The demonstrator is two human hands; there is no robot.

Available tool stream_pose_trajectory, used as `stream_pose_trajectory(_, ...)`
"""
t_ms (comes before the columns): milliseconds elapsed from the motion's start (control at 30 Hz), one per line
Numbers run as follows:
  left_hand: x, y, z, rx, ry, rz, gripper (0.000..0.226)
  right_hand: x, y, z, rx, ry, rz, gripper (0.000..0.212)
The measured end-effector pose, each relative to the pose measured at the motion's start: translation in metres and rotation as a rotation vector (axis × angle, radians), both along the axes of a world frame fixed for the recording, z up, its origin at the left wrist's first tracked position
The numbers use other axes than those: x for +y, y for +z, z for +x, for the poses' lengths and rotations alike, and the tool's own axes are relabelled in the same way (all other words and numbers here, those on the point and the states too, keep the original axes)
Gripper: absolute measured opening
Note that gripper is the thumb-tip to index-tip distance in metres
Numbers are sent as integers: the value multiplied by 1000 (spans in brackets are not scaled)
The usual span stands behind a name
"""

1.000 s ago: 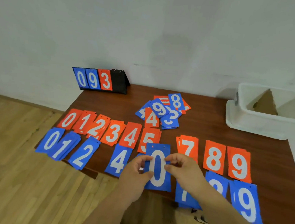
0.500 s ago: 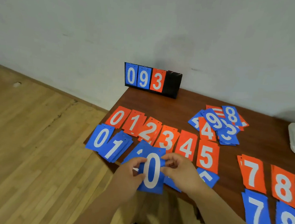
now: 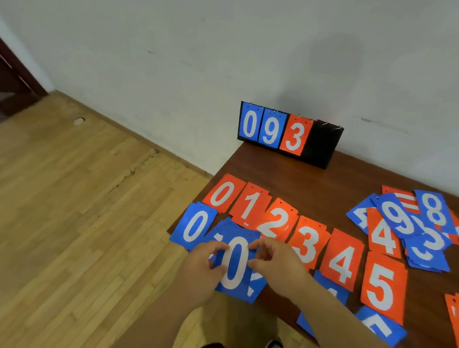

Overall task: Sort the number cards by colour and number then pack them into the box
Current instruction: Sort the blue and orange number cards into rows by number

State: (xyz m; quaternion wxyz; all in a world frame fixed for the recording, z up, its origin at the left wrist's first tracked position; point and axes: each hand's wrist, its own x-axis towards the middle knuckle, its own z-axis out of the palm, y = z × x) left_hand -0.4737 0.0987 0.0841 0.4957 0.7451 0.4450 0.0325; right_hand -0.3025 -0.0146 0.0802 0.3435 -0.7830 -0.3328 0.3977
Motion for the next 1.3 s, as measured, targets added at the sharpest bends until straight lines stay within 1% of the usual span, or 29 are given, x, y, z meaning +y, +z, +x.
stream_pose_trajectory(133, 34, -8, -6, 17, 37, 37, 38, 39, -6, -1, -28, 79, -16, 22)
stream_pose_trajectory(333, 100, -31, -2, 26, -33, 22, 38, 90, -28, -7, -67, 40, -52, 23)
stream_pose_trajectory(433, 143, -44, -3, 65, -141, 45, 37, 122, -41, -20, -72, -29, -110, 26)
stream_pose_trajectory(600, 211, -71, -4, 135, -318, 110, 32, 181, -64, -42, -101, -70, -220, 32)
stream_pose_trajectory(767, 244, -104, -3, 220, -441, 181, 28, 217, -87, -57, -171, -68, -344, 39)
stream_pose_trajectory(833, 248, -115, -1, 261, -489, 214, 28, 225, -95, -59, -224, -36, -408, 38)
stream_pose_trajectory(933, 247, -124, 2, 324, -571, 347, 20, 233, -102, -62, -278, -21, -473, 31)
stream_pose_trajectory(1033, 247, -122, 2, 358, -572, 404, 19, 234, -105, -63, -297, -43, -484, 29)
stream_pose_trajectory(1167, 252, -115, 2, 348, -593, 362, 33, 223, -98, -62, -258, -78, -430, 39)
stream_pose_trajectory(1300, 241, -94, 9, 302, -631, 431, 44, 180, -70, -51, -307, -184, -373, 39)
